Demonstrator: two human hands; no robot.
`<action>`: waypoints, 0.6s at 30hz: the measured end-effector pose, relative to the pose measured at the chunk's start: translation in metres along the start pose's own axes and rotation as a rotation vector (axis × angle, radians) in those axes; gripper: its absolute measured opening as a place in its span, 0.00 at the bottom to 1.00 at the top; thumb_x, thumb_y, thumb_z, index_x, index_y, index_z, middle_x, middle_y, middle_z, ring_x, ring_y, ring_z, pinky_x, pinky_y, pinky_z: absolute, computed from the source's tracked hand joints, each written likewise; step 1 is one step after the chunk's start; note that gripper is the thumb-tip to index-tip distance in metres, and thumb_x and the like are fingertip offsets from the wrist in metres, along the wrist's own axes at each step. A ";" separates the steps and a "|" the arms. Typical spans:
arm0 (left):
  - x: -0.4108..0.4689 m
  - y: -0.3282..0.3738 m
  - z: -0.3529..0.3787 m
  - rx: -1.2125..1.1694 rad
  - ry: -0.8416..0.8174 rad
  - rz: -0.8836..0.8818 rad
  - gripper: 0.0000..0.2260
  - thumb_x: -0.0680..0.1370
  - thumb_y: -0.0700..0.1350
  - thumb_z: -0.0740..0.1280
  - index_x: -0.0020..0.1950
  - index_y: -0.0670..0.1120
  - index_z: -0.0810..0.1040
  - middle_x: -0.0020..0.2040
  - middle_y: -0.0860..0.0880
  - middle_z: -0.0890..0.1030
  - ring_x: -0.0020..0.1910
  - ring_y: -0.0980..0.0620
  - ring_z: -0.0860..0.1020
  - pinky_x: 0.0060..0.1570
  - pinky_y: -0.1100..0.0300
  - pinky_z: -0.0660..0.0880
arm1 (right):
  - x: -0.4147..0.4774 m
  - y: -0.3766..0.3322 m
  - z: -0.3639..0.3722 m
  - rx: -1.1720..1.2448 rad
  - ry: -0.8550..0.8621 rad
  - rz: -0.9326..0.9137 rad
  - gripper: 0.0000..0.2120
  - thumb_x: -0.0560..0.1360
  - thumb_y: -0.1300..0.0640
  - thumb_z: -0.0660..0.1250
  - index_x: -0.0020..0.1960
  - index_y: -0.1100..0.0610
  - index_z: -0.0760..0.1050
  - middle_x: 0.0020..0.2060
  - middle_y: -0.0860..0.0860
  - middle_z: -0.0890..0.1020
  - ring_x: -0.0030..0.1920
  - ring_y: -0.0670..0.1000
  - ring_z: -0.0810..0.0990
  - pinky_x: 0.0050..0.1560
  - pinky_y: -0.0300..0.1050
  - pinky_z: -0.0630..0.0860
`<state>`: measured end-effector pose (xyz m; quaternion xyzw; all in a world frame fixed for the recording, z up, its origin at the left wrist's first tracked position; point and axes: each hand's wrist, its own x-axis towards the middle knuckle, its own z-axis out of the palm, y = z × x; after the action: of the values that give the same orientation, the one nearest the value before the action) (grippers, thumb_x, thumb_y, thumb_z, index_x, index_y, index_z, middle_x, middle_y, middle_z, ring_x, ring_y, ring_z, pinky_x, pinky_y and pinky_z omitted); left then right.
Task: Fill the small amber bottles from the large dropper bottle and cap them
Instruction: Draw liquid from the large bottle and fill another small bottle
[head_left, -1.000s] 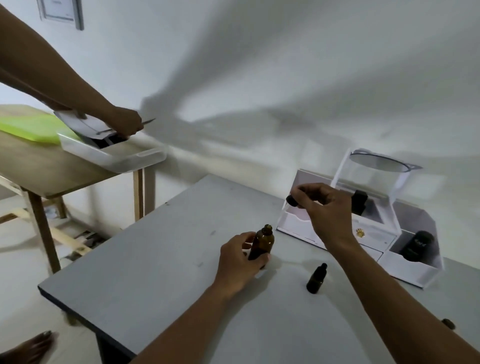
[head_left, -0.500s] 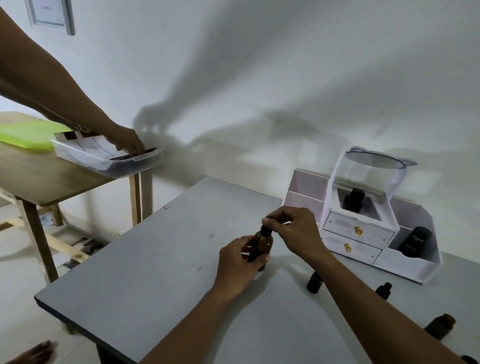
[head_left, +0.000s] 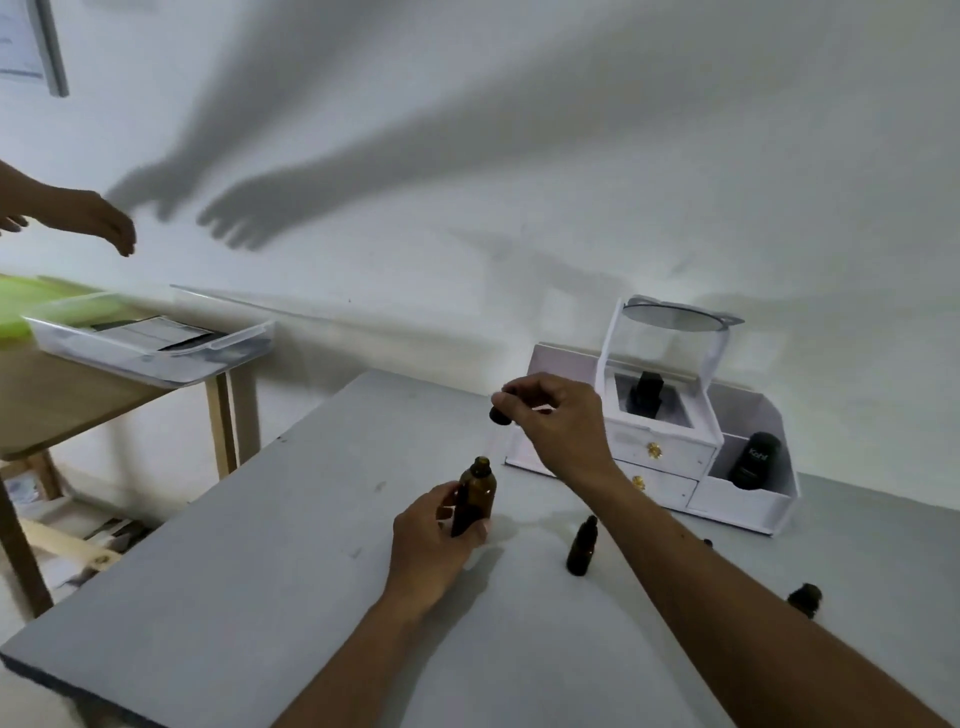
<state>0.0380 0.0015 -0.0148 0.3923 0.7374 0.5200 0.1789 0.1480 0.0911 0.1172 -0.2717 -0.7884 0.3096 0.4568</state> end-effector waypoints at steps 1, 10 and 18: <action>-0.004 0.000 0.001 -0.003 0.012 -0.033 0.32 0.69 0.54 0.76 0.71 0.51 0.70 0.64 0.52 0.78 0.57 0.53 0.77 0.61 0.59 0.72 | 0.002 -0.006 -0.008 0.025 0.029 0.002 0.04 0.73 0.55 0.75 0.45 0.55 0.84 0.36 0.46 0.87 0.39 0.41 0.85 0.43 0.28 0.77; -0.070 0.021 0.027 -0.181 0.160 -0.099 0.23 0.70 0.47 0.76 0.63 0.50 0.76 0.59 0.51 0.79 0.50 0.54 0.75 0.55 0.60 0.71 | -0.007 -0.042 -0.101 0.150 0.176 -0.014 0.04 0.73 0.58 0.75 0.44 0.59 0.85 0.36 0.52 0.88 0.41 0.52 0.88 0.51 0.54 0.83; -0.124 0.060 0.092 -0.309 -0.063 -0.064 0.16 0.70 0.44 0.76 0.56 0.52 0.78 0.49 0.54 0.81 0.47 0.57 0.78 0.45 0.70 0.70 | -0.056 -0.025 -0.199 -0.007 0.267 0.031 0.04 0.73 0.58 0.76 0.44 0.58 0.85 0.35 0.50 0.87 0.36 0.46 0.86 0.32 0.35 0.79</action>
<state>0.2012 -0.0264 -0.0147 0.3525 0.6549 0.6086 0.2764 0.3461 0.0821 0.1828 -0.3244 -0.7174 0.2751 0.5517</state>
